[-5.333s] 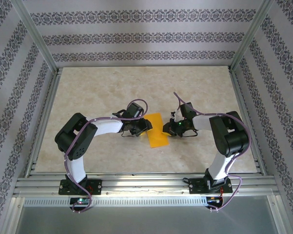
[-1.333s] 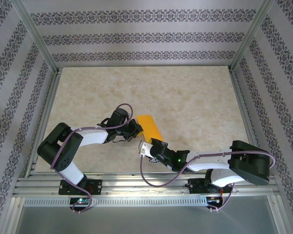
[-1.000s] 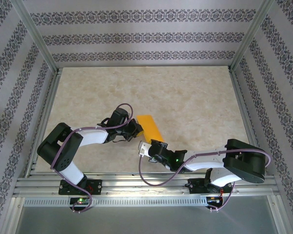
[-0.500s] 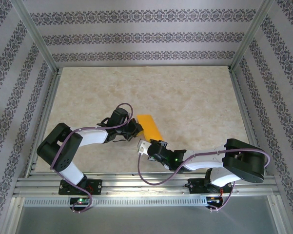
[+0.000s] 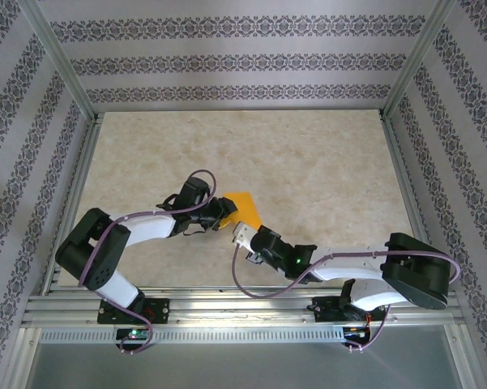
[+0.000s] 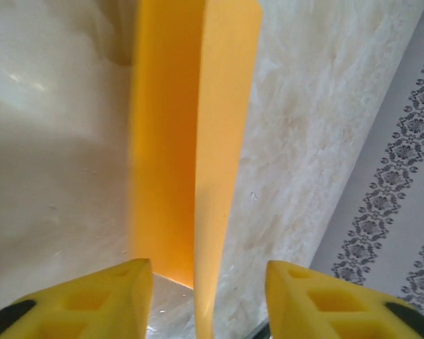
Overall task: Fold a paper plane with a square sheet of paper (pick it up from the middle)
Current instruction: Third fold the triangle at the center of the table.
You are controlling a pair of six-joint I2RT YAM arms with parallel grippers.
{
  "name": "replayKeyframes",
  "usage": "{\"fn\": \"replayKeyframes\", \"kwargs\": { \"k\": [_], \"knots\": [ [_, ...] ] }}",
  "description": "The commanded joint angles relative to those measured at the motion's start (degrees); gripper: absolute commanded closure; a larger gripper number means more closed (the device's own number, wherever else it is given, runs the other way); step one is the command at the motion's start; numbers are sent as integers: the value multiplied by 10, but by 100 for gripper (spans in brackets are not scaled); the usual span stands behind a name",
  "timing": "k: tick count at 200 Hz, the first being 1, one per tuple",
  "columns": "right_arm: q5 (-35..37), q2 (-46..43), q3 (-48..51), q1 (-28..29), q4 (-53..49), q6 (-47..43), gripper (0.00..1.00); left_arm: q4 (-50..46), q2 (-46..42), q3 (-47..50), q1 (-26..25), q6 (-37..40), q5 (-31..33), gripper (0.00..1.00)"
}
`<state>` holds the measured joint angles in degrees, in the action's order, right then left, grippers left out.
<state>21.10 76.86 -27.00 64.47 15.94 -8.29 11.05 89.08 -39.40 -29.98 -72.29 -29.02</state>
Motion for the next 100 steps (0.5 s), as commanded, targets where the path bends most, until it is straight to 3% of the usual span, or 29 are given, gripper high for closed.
{"fn": "replayKeyframes", "kwargs": {
  "k": [1,40,100],
  "knots": [
    [-145,-8,-9,-35,-6,108,100,-98,-55,-11,22,55,37,48],
    [-354,29,-43,-127,-5,236,100,-206,-113,-27,57,136,63,46],
    [-520,104,-89,-187,26,353,100,-229,-53,-116,74,234,-11,58]
  ]
}}
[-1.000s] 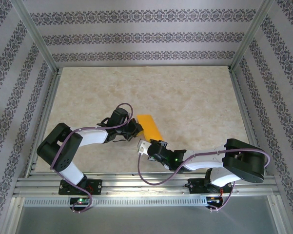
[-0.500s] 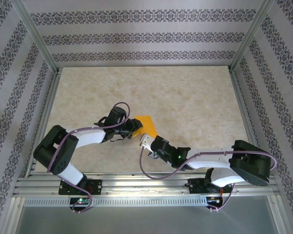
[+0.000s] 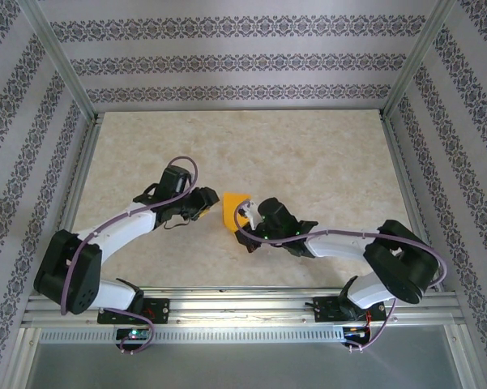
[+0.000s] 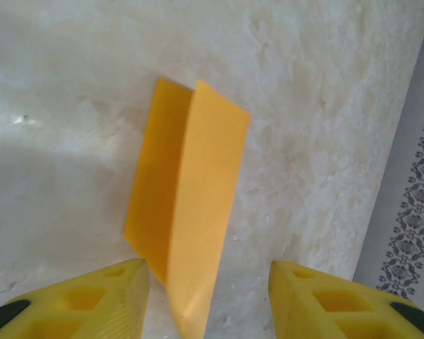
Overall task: Fold a paper plane with a square sheet of paper (pick it up from the middle)
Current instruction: Third fold the triangle at the center of the table.
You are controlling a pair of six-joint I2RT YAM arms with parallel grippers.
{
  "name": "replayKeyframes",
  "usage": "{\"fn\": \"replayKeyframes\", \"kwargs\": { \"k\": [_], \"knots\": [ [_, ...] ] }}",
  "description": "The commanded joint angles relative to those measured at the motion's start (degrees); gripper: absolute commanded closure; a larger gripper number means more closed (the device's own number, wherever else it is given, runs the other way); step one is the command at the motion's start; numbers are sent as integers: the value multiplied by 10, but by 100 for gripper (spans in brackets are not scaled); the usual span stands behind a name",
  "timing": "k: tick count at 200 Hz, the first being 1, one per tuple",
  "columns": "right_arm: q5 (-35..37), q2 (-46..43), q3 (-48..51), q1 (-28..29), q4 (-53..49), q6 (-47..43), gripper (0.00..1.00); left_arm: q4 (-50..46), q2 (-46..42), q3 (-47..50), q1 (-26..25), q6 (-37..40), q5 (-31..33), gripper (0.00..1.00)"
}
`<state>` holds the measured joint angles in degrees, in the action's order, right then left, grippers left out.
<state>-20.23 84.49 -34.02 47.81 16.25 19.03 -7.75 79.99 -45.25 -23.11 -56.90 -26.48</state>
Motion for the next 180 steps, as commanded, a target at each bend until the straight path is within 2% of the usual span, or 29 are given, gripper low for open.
{"fn": "replayKeyframes", "kwargs": {
  "k": [1,56,76,145,180],
  "knots": [
    [-109,29,-19,-21,24,82,100,-43,40,-61,5,81,-37,58],
    [-160,70,-22,-44,59,120,100,-48,174,-172,3,126,-101,69],
    [-190,81,-22,-55,70,120,100,-45,208,-190,-1,131,-88,72],
    [-216,107,-19,-82,87,140,100,-47,300,-216,-22,143,-105,76],
    [-224,113,-17,-95,87,140,100,-73,329,-219,-24,151,-83,82]
  ]
}}
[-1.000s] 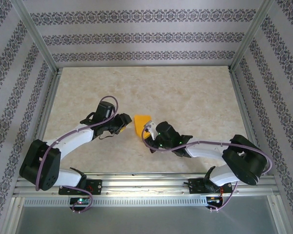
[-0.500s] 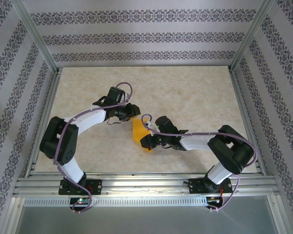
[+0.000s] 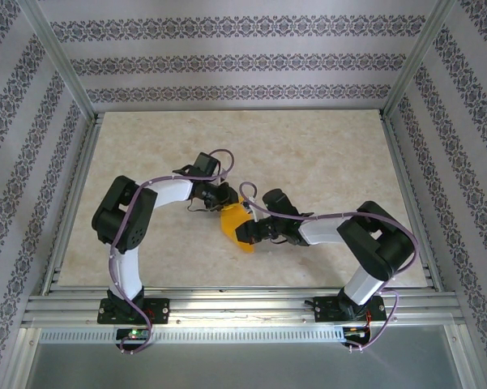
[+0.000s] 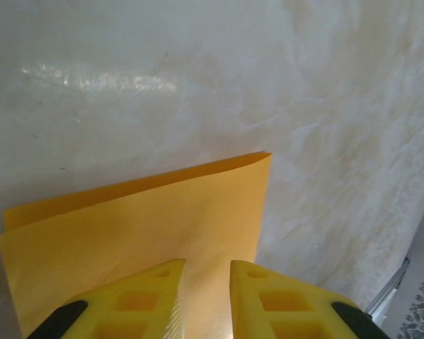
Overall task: Fold a paper plane with a square sheet of paper (pick it up from the middle)
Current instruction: Third fold the triangle at the center of the table.
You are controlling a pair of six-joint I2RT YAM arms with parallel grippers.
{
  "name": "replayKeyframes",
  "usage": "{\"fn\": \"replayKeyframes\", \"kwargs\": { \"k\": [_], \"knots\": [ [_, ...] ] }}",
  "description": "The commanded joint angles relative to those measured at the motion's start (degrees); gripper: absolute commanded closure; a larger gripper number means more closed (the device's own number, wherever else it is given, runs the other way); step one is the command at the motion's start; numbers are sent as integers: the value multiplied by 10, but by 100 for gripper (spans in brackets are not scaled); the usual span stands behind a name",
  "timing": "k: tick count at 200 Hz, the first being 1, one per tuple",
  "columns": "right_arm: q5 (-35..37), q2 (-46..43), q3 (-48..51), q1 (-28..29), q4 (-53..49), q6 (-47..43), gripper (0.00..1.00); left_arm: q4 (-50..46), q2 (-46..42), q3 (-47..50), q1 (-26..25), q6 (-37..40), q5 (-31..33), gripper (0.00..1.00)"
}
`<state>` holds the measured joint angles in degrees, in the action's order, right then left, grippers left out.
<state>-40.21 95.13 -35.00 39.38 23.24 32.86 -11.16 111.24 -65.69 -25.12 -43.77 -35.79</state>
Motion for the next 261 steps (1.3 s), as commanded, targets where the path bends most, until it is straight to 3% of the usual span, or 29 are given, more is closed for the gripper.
{"fn": "replayKeyframes", "kwargs": {
  "k": [1,72,136,261],
  "knots": [
    [-24,7,-7,-11,17,2,100,-39,17,-15,-4,19,11,82],
    [-30,12,-18,-36,-21,-16,100,-81,39,-26,-6,54,23,83],
    [37,25,-37,-44,-74,-37,100,-84,39,-29,-9,54,22,83],
    [56,38,-47,-56,-78,-39,100,-86,26,-38,-9,54,26,80]
  ]
}}
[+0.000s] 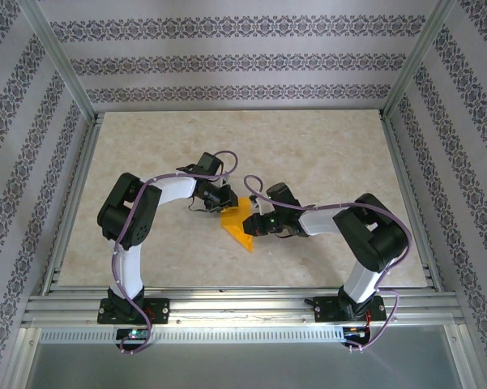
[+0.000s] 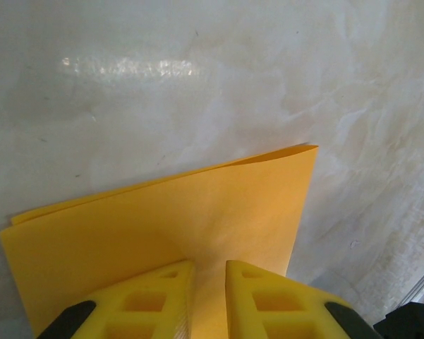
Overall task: Fold a paper plane with a square sheet of paper (pick it up from the middle)
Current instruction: Third fold the triangle at the center of the table.
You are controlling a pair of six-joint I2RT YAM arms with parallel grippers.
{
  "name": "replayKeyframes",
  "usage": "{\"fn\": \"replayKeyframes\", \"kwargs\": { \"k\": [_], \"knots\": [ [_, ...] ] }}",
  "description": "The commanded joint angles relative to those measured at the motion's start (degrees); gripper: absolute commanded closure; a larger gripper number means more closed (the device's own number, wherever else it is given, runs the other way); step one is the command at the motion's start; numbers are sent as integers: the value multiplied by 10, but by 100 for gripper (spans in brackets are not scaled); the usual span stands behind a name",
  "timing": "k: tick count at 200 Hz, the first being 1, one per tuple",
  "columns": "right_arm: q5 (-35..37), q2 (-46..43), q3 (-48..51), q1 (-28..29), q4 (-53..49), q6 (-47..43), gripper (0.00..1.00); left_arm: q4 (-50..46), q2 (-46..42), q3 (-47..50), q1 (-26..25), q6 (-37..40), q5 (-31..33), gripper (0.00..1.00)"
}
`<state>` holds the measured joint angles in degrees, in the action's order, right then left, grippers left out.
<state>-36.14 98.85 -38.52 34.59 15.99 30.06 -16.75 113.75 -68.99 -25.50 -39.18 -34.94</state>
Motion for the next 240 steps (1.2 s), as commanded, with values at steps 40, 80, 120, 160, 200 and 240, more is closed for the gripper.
{"fn": "replayKeyframes", "kwargs": {
  "k": [40,80,120,160,200,240],
  "knots": [
    [41,0,-12,-9,-16,-26,100,-24,8,-3,-5,6,16,80],
    [-6,2,-23,-9,-10,-34,100,-14,3,7,-6,5,19,80],
    [-117,17,-39,4,12,-4,100,-35,7,-10,-5,17,24,81],
    [-86,66,-54,22,6,21,100,7,2,30,-6,-17,19,81],
    [19,56,-50,23,-31,10,100,-16,-6,23,-5,1,33,81],
    [22,22,-61,22,-74,-4,100,-28,-2,10,-5,6,36,81]
  ]
}}
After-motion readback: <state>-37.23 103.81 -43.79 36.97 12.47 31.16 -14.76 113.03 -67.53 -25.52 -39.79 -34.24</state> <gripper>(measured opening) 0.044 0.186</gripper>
